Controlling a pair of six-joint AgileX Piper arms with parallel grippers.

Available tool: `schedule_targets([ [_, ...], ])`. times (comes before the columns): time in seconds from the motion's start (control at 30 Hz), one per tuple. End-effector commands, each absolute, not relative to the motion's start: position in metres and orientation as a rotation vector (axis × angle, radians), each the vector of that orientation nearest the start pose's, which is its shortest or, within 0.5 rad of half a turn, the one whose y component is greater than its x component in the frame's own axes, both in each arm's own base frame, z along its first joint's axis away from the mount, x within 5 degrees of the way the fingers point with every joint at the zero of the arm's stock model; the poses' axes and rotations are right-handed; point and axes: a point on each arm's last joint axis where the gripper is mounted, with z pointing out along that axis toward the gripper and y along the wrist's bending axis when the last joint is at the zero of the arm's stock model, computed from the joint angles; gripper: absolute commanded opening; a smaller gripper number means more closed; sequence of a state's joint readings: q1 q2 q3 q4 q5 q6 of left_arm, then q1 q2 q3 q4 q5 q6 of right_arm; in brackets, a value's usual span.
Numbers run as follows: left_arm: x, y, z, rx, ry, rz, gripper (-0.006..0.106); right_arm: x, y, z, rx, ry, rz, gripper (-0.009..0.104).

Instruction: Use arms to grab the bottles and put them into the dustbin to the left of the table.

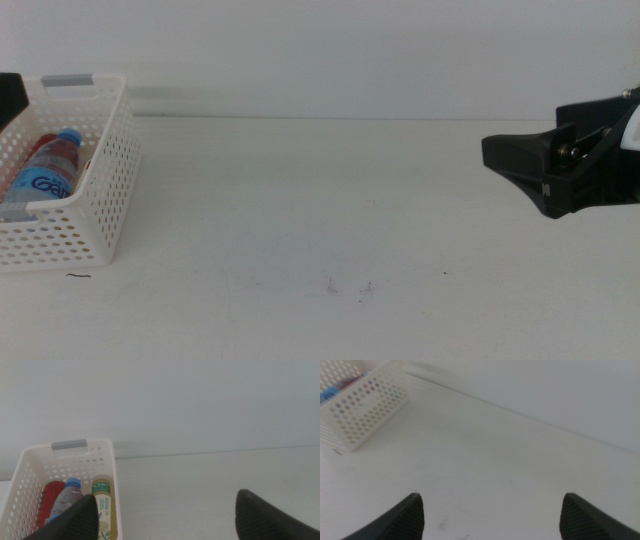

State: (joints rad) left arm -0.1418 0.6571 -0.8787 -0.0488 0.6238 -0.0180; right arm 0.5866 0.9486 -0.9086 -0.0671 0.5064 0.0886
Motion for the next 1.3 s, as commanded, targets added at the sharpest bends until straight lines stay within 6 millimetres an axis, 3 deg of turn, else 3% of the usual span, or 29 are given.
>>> schedule_targets([
  [0.0, 0.116, -0.02, 0.396, 0.098, 1.87, -0.17, 0.094, 0.164, 0.105, 0.368, -0.487, 1.991, 0.415, 0.088],
  [0.13, 0.117, -0.02, 0.394, 0.1, 1.873, -0.165, 0.094, 0.168, 0.097, 0.369, -0.425, 1.994, 0.398, 0.088],
  [0.3, 0.113, -0.019, 0.362, 0.085, 1.844, -0.183, 0.094, 0.175, 0.057, 0.372, -0.232, 1.842, 0.26, 0.088],
  [0.4, 0.102, -0.017, 0.333, 0.076, 1.769, -0.182, 0.094, 0.16, 0.031, 0.354, -0.137, 1.828, 0.149, 0.088],
  [0.5, 0.092, -0.015, 0.307, 0.067, 1.695, -0.182, 0.094, 0.133, 0.011, 0.324, -0.051, 1.792, 0.073, 0.088],
  [0.6, 0.08, -0.013, 0.279, 0.059, 1.615, -0.183, 0.094, 0.105, 0.004, 0.29, 0.031, 1.728, 0.078, 0.088],
  [0.73, 0.066, -0.01, 0.244, 0.058, 1.603, -0.184, 0.094, 0.073, 0.001, 0.242, 0.018, 1.7, 0.032, 0.088],
  [0.8, 0.063, -0.01, 0.229, 0.059, 1.613, -0.183, 0.094, 0.063, 0.0, 0.216, 0.013, 1.69, 0.026, 0.088],
  [0.9, 0.059, -0.009, 0.211, 0.058, 1.609, -0.183, 0.094, 0.055, 0.0, 0.191, 0.018, 1.731, 0.022, 0.088],
  [1.27, 0.056, -0.009, 0.205, 0.061, 1.578, -0.18, 0.094, 0.055, -0.002, 0.187, -0.003, 1.775, -0.02, 0.088],
])
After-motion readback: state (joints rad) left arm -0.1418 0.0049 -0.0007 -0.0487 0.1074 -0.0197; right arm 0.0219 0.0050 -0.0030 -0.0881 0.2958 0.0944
